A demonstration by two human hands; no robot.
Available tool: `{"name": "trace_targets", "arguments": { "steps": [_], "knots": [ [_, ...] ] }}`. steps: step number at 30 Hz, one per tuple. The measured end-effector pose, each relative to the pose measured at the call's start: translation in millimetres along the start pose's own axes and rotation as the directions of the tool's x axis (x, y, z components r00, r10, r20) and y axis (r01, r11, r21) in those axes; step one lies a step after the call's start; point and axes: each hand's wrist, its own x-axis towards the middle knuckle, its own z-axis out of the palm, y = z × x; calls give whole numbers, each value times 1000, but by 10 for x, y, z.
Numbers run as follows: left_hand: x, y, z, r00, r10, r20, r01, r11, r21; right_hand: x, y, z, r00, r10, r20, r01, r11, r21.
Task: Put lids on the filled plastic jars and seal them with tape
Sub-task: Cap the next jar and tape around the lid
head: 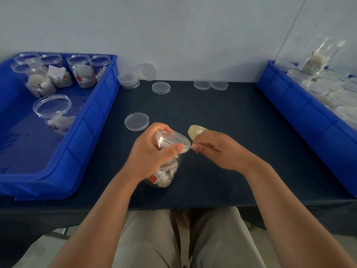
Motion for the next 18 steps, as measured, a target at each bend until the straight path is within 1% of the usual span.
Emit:
{"name": "trace_targets", "arguments": {
  "steps": [2,3,5,6,8,11,14,16,18],
  "knots": [
    [-145,-96,-87,1000,0,-17,-1,997,-71,-132,336,-122,992,76,-105,-88,990,-115],
    [-236,-141,-136,998,-8,-64,2,995,-102,-246,523,-229,979,142,-144,-165,972,-165],
    [-312,-183,-206,991,10,-137,-23,995,-95,-412,722,-435,945,288,-154,-317,921,-225],
    [-297,-181,-189,989,10,-146,-21,997,-76,-432,767,-456,935,327,-136,-352,900,-258],
    [-222,-135,-120,988,-7,-156,-2,998,-56,-361,696,-361,938,328,-113,-347,893,-287],
    [-67,-88,-11,981,1,-194,-13,998,-60,-278,500,-38,949,289,-123,-314,899,-307],
    [-25,-99,67,981,-1,-192,-16,996,-85,-340,347,272,938,325,-122,-347,897,-273],
    [-18,-102,77,979,0,-203,-17,996,-83,-376,259,433,934,317,-167,-350,906,-238],
    [-14,-107,69,978,-10,-210,-12,995,-101,-404,203,530,933,297,-201,-348,887,-303]
  ]
}}
